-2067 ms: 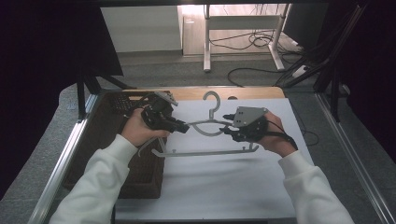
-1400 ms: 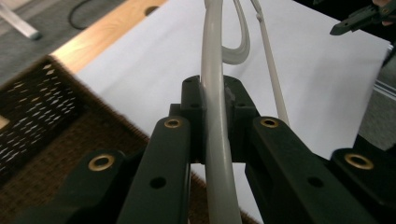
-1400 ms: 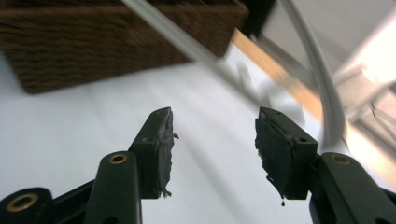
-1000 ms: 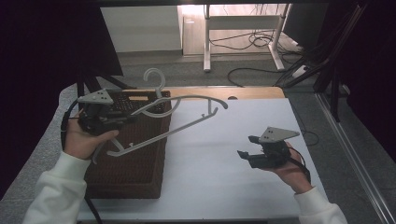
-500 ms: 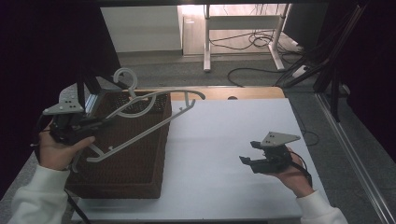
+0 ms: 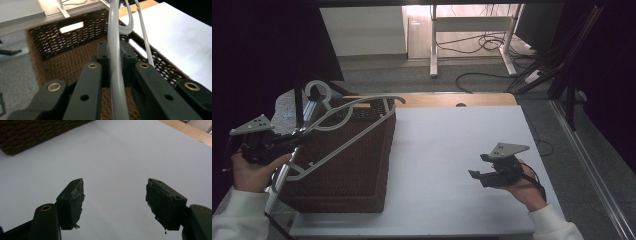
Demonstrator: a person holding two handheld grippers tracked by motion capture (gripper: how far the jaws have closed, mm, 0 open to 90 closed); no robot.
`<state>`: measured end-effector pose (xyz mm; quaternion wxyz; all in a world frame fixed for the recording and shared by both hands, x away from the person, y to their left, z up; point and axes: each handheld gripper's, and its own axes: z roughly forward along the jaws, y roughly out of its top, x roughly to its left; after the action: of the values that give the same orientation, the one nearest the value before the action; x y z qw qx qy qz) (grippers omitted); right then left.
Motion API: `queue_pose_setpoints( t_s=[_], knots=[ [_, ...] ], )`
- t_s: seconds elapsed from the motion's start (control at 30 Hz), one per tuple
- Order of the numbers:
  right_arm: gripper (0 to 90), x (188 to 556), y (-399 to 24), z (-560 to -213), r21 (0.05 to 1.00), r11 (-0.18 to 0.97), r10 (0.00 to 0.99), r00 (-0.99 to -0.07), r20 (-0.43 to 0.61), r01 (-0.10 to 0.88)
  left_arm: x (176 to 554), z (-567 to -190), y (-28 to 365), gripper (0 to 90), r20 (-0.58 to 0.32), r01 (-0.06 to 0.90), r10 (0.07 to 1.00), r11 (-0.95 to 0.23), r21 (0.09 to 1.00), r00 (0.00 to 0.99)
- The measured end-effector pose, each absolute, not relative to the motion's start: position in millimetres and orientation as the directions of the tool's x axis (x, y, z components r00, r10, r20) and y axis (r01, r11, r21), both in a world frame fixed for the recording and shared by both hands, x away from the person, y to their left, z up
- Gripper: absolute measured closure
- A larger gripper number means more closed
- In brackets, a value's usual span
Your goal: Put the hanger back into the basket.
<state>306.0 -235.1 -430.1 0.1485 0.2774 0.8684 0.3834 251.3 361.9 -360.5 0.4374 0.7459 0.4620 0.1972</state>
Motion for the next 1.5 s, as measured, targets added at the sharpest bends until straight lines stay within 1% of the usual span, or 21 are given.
queue_pose_setpoints(
  t_s=[0.17,0.3,0.7,0.8,0.83,0.87,0.93,1.0,1.03,1.1,1.2,1.5],
  knots=[
    [30.5,306,-234,-431,0.741,0.560,0.591,-0.806,-0.045,0.369,253,-375,377,81.7,-0.133,0.531,0.886,-0.140,0.835,0.443],
    [30.1,307,-234,-433,0.729,0.575,0.589,-0.806,-0.053,0.372,256,-382,382,81.7,-0.150,0.542,0.894,-0.116,0.832,0.422],
    [29.6,307,-233,-436,0.720,0.586,0.581,-0.812,-0.053,0.373,275,-408,379,81.6,-0.147,0.583,0.909,-0.119,0.804,0.389],
    [29.6,308,-234,-437,0.718,0.587,0.582,-0.811,-0.054,0.374,279,-418,379,81.3,-0.148,0.595,0.907,-0.129,0.793,0.393],
    [29.6,308,-234,-437,0.718,0.587,0.582,-0.811,-0.054,0.374,280,-421,378,80.7,-0.155,0.601,0.899,-0.138,0.787,0.409],
    [29.6,308,-234,-437,0.717,0.587,0.583,-0.811,-0.053,0.375,282,-425,378,77.8,-0.164,0.608,0.894,-0.141,0.781,0.418],
    [29.6,307,-234,-437,0.717,0.587,0.583,-0.811,-0.052,0.376,283,-427,376,58.3,-0.149,0.622,0.905,-0.147,0.769,0.398],
    [29.6,307,-234,-437,0.716,0.589,0.580,-0.813,-0.053,0.374,284,-427,374,45.3,-0.156,0.635,0.905,-0.147,0.758,0.396],
    [29.6,307,-234,-437,0.716,0.590,0.580,-0.813,-0.054,0.373,283,-427,373,41.5,-0.156,0.637,0.906,-0.147,0.757,0.393],
    [29.6,307,-234,-437,0.716,0.590,0.580,-0.813,-0.054,0.374,283,-425,371,38.3,-0.155,0.636,0.903,-0.152,0.757,0.400],
    [29.5,307,-234,-437,0.717,0.589,0.579,-0.814,-0.053,0.372,281,-422,367,36.3,-0.154,0.636,0.899,-0.161,0.755,0.411],
    [29.2,307,-236,-439,0.727,0.582,0.575,-0.817,-0.049,0.366,276,-416,341,36.1,-0.201,0.623,0.855,-0.168,0.764,0.478]
  ],
)
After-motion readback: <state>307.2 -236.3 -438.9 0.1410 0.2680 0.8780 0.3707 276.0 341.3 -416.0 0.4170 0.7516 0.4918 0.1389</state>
